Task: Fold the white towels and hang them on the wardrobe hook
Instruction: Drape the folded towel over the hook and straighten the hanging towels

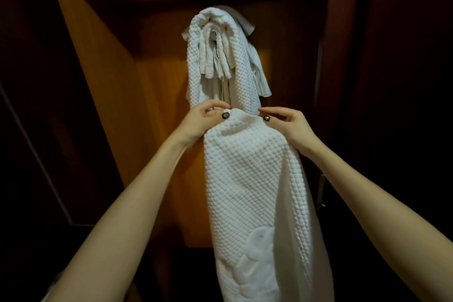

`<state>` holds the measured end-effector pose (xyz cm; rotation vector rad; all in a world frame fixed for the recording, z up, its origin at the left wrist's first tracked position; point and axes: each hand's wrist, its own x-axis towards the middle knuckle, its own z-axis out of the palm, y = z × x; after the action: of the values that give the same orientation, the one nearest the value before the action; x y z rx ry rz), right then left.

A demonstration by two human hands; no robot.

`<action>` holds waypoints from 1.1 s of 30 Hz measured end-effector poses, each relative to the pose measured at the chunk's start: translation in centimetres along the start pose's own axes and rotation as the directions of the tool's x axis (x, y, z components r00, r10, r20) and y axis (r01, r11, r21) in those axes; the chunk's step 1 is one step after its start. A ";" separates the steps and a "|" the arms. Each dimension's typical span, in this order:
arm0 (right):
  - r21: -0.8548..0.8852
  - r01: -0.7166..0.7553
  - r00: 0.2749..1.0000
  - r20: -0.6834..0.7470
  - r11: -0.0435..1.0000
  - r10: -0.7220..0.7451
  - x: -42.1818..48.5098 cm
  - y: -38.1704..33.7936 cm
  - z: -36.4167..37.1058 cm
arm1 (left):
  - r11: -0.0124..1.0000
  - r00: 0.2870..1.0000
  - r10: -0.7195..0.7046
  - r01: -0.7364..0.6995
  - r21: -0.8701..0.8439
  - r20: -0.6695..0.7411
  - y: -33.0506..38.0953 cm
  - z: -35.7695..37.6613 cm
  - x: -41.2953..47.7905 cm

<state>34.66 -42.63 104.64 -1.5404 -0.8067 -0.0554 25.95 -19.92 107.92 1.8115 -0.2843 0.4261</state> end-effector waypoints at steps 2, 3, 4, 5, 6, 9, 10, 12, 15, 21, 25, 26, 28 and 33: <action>-0.020 0.000 1.000 0.002 1.000 0.000 -0.2 0.3 -0.2 | 0.993 0.986 -0.059 0.043 0.106 0.154 0.2 -0.1 0.2; -0.006 -0.007 1.000 -0.018 1.000 0.007 -0.2 0.6 -0.3 | 0.988 0.989 -0.054 0.033 0.148 0.137 0.2 0.2 0.4; 0.012 -0.020 0.999 -0.034 1.000 0.020 -0.2 0.9 -0.5 | 0.984 0.999 -0.021 0.012 0.176 0.049 0.1 0.5 0.8; 0.013 -0.037 0.999 -0.033 0.999 0.038 -0.2 1.2 -0.9 | 0.980 0.997 0.024 -0.008 0.198 -0.080 0.0 0.5 1.1; -0.034 -0.062 0.998 -0.008 0.997 0.062 -0.3 1.6 -1.5 | 0.978 0.977 0.062 -0.020 0.205 -0.204 -0.1 0.4 1.4; -0.324 -0.190 0.957 0.152 0.927 0.249 -1.1 3.6 -3.1 | 0.981 0.923 0.147 -0.089 0.175 -0.355 -0.1 -0.2 2.2; -0.380 -0.235 0.932 0.174 0.895 0.318 -1.6 4.5 -3.5 | 0.977 0.910 0.173 -0.112 0.180 -0.377 -0.2 -0.5 2.4; -0.405 -0.273 0.923 0.145 0.872 0.356 -2.4 5.9 -4.1 | 0.972 0.887 0.205 -0.137 0.190 -0.413 -0.5 -1.1 2.8; -0.459 -0.166 0.963 0.117 0.873 0.244 -3.3 6.6 -5.4 | 0.977 0.855 0.189 -0.112 0.184 -0.483 -1.4 -3.1 2.9; -0.865 -0.058 0.944 0.115 0.499 0.309 -3.8 9.9 -5.5 | 0.992 0.731 0.100 -0.124 0.013 -0.675 -3.4 -6.0 2.5; -0.749 -0.208 0.974 -0.099 0.630 0.203 -4.2 9.6 -5.5 | 0.992 0.732 0.122 -0.103 0.067 -0.671 -3.2 -7.0 2.2; -0.708 -0.222 0.973 -0.113 0.670 0.202 -3.9 9.3 -5.2 | 0.991 0.746 0.135 -0.105 0.086 -0.652 -3.2 -7.1 2.2; -0.634 -0.236 0.966 -0.073 0.736 0.247 -3.4 9.0 -3.1 | 0.987 0.801 0.157 -0.111 0.114 -0.578 -2.9 -6.8 2.2; -0.484 -0.232 0.903 0.215 0.844 0.372 -2.6 9.3 8.3 | 0.960 0.887 0.241 -0.158 0.231 -0.394 -0.6 -5.9 2.4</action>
<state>33.97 -35.66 93.98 -2.1436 -0.8087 0.2552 27.54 -14.05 109.80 1.8295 -0.1313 1.0055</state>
